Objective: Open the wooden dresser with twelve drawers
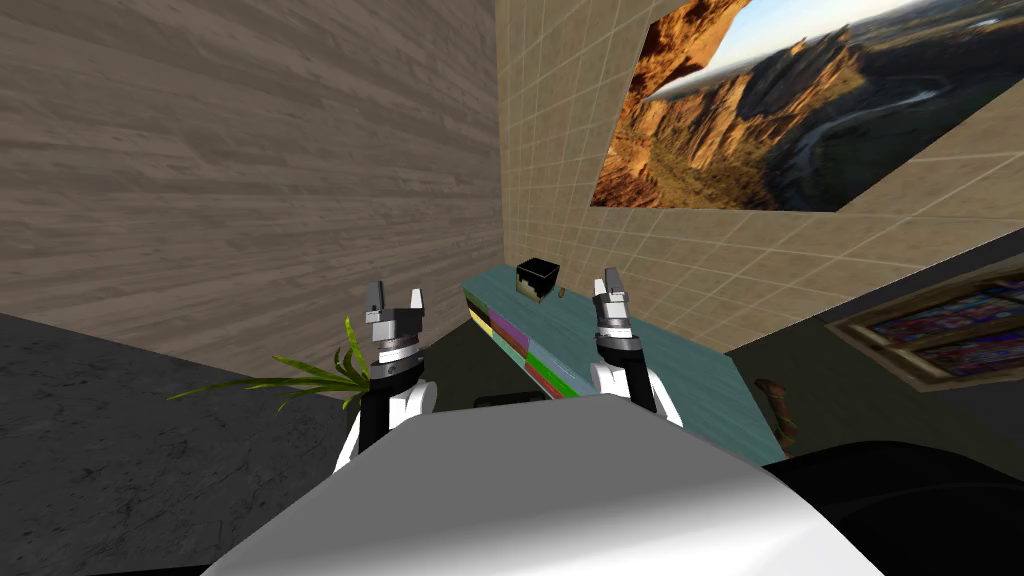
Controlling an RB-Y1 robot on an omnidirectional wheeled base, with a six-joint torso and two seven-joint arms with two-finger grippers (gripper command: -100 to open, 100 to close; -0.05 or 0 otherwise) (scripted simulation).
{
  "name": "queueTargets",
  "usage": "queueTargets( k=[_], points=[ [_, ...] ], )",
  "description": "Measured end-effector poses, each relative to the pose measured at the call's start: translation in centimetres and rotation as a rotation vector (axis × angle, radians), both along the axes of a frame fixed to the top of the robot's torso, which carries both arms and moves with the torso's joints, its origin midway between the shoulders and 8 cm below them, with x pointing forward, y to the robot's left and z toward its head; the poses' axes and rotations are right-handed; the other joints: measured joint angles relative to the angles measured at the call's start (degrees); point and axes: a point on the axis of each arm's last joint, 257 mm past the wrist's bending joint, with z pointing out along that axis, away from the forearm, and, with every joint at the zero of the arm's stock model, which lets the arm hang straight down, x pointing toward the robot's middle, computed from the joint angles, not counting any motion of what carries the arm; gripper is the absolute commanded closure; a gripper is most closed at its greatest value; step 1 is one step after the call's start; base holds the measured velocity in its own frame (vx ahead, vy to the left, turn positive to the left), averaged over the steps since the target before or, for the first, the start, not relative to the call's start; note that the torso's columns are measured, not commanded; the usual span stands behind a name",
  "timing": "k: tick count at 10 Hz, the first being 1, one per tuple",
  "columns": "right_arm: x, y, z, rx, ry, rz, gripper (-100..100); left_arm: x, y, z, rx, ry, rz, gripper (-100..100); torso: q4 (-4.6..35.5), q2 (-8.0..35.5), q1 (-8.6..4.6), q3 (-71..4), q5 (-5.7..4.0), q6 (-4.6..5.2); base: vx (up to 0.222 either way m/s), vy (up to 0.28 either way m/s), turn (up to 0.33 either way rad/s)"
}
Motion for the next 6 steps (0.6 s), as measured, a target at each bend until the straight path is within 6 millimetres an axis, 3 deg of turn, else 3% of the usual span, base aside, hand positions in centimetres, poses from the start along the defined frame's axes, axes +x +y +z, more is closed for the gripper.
queueTargets(
  k=[2, 6],
  points=[
    [0.00, 0.00, 0.00, 0.000, 0.000, 0.000, 0, 0.00, 0.00, 0.00, 0.000, 0.000, 0.000, 0, 6.0, 6.0, 0.00, -12.0, 0.00, 0.00, 0.000, 0.000, 0.000],
    [-0.01, 0.00, 0.01, 0.000, 0.000, 0.000, 0, -0.01, 0.00, 0.01, 0.000, 0.000, 0.000, 0, 22.7, 22.7, 0.00, -45.4, 0.00, 0.00, 0.000, 0.000, 0.000]
  ],
)
